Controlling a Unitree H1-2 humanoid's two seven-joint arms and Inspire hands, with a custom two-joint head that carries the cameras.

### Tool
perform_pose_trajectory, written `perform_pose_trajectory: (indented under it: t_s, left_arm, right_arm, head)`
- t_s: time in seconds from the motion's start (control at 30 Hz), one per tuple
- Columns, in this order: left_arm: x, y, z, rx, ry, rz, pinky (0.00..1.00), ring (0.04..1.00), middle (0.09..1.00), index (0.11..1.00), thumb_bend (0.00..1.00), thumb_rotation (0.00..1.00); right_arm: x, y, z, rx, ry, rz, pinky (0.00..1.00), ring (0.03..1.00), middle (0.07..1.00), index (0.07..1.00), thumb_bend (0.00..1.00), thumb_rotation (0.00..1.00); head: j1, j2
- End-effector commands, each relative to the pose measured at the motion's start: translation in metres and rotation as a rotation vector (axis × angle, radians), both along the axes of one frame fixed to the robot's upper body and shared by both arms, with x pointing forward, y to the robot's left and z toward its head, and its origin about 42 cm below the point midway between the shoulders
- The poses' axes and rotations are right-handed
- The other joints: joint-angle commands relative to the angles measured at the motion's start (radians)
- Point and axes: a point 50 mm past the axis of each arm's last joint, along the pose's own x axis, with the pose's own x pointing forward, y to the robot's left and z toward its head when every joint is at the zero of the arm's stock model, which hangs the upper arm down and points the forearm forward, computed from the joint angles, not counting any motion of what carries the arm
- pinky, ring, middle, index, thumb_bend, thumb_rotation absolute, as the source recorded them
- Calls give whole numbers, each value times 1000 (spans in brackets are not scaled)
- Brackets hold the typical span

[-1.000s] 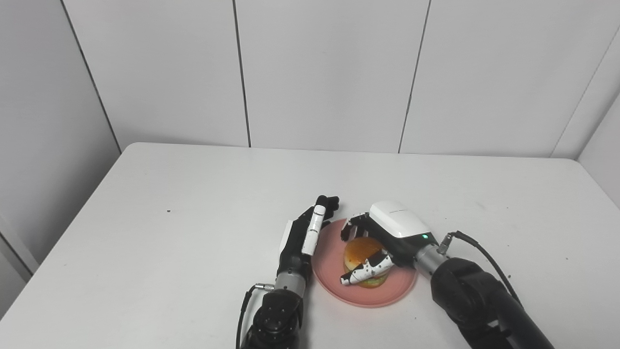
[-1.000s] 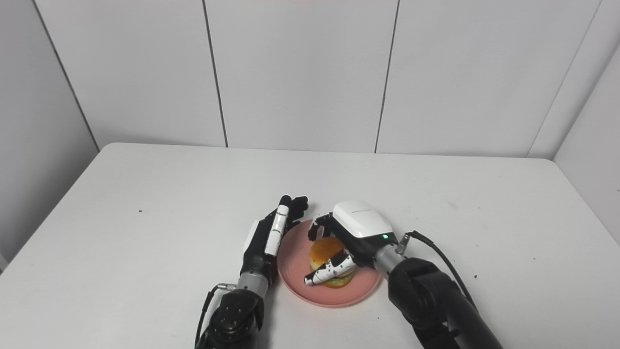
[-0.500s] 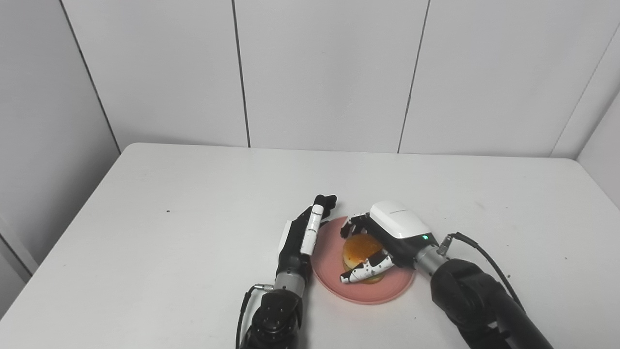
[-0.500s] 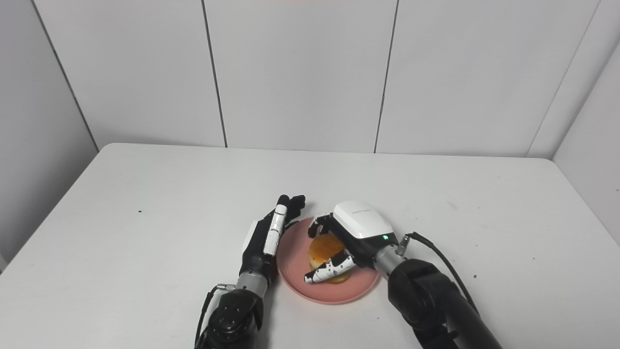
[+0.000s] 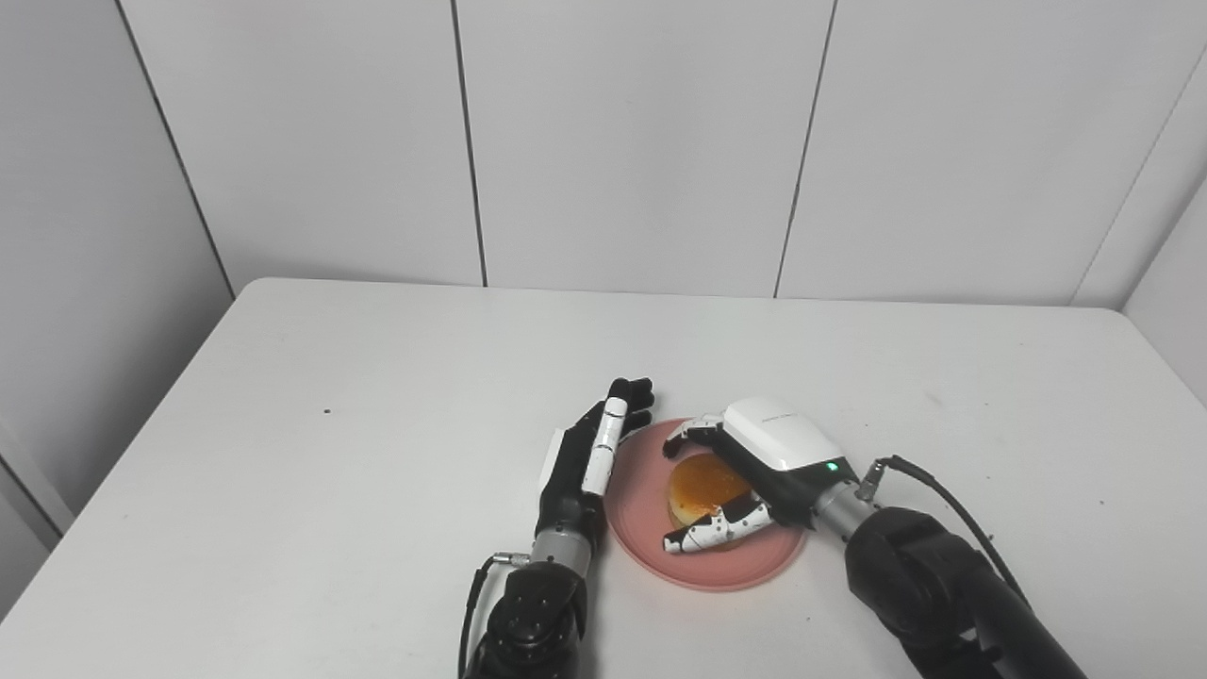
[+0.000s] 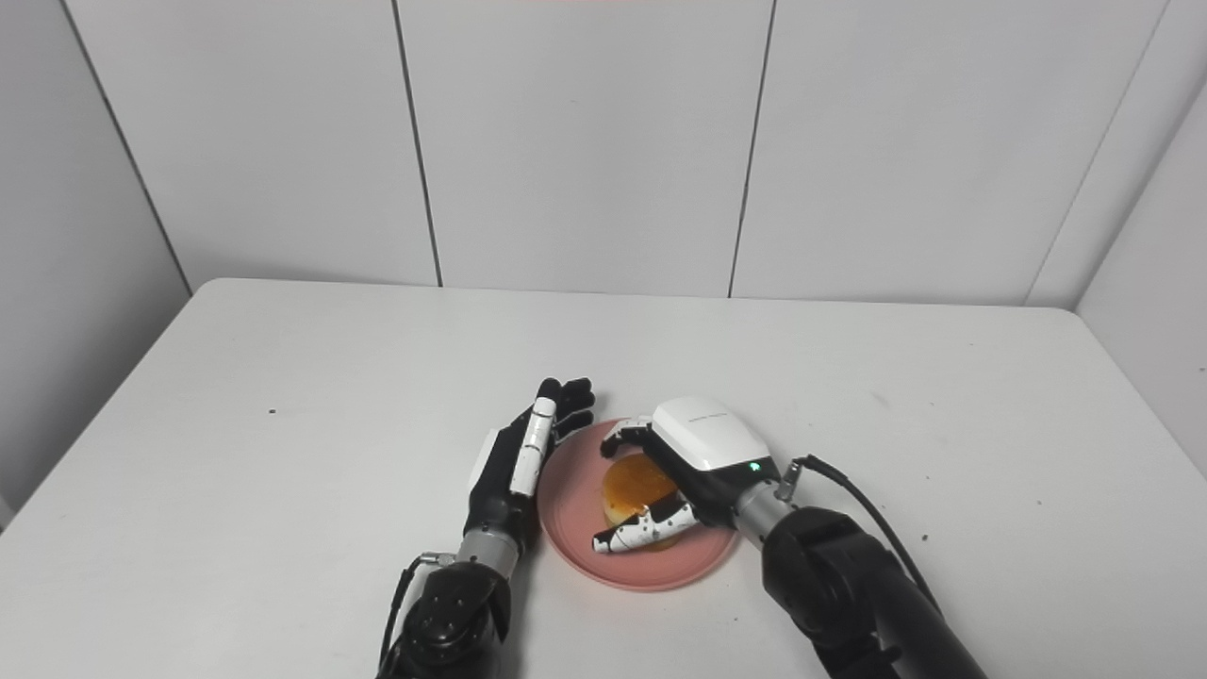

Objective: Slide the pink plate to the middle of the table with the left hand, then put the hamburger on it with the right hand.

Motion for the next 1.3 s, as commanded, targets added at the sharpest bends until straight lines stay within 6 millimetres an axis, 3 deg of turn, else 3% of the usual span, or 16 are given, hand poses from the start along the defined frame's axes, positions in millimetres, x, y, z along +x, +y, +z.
perform_pose_trajectory:
  t_s: [0.0,0.13,0.2,0.37,0.47,0.6,0.77,0.87,1.07,1.17,1.27]
  left_arm:
    - [-4,-10,-3,-28,47,-23,823,851,832,739,647,967]
    - [-5,-7,-4,-6,42,-25,830,845,826,731,634,980]
    - [-5,-4,-4,8,45,-24,886,865,824,727,633,997]
    - [-4,0,-4,11,43,-32,860,874,828,734,643,1000]
    - [-4,2,-4,15,39,-31,937,917,847,725,649,1000]
    - [-3,6,-1,15,27,-20,957,922,873,763,647,993]
    - [-3,10,2,18,1,27,911,890,846,764,627,938]
    - [-5,14,5,25,-40,74,928,910,860,777,622,896]
    - [-11,21,0,92,-152,203,912,941,928,898,610,921]
    - [-14,22,-5,101,-179,216,993,994,990,984,570,981]
    - [-15,22,-9,109,-184,219,1000,1000,999,998,562,986]
  right_arm:
    - [1,3,24,41,-95,45,752,797,780,678,901,557]
    - [-6,5,31,79,-138,58,743,795,773,676,903,561]
    - [-10,6,36,104,-153,59,757,792,775,687,894,568]
    - [-20,3,46,189,-188,65,714,777,780,707,881,552]
    - [-25,0,49,300,-205,57,686,765,784,711,883,533]
    - [-30,-4,44,613,-275,52,620,740,791,717,849,593]
    - [-32,-3,38,927,-291,21,695,779,802,747,752,582]
    - [-33,-3,31,1078,-289,-63,701,783,808,781,685,670]
    - [-27,-10,11,1348,-141,-232,783,837,867,871,719,790]
    - [-23,-15,4,1430,-46,-264,858,910,936,973,723,872]
    - [-21,-19,-3,1492,26,-296,895,936,963,985,746,884]
  head:
    - [0,1]
    - [-23,0]
    - [-31,-1]
    - [-40,-2]
    - [-41,-3]
    - [-44,-4]
    - [-52,-5]
    - [-60,-4]
    - [-65,-3]
    - [-63,-2]
    - [-63,-2]
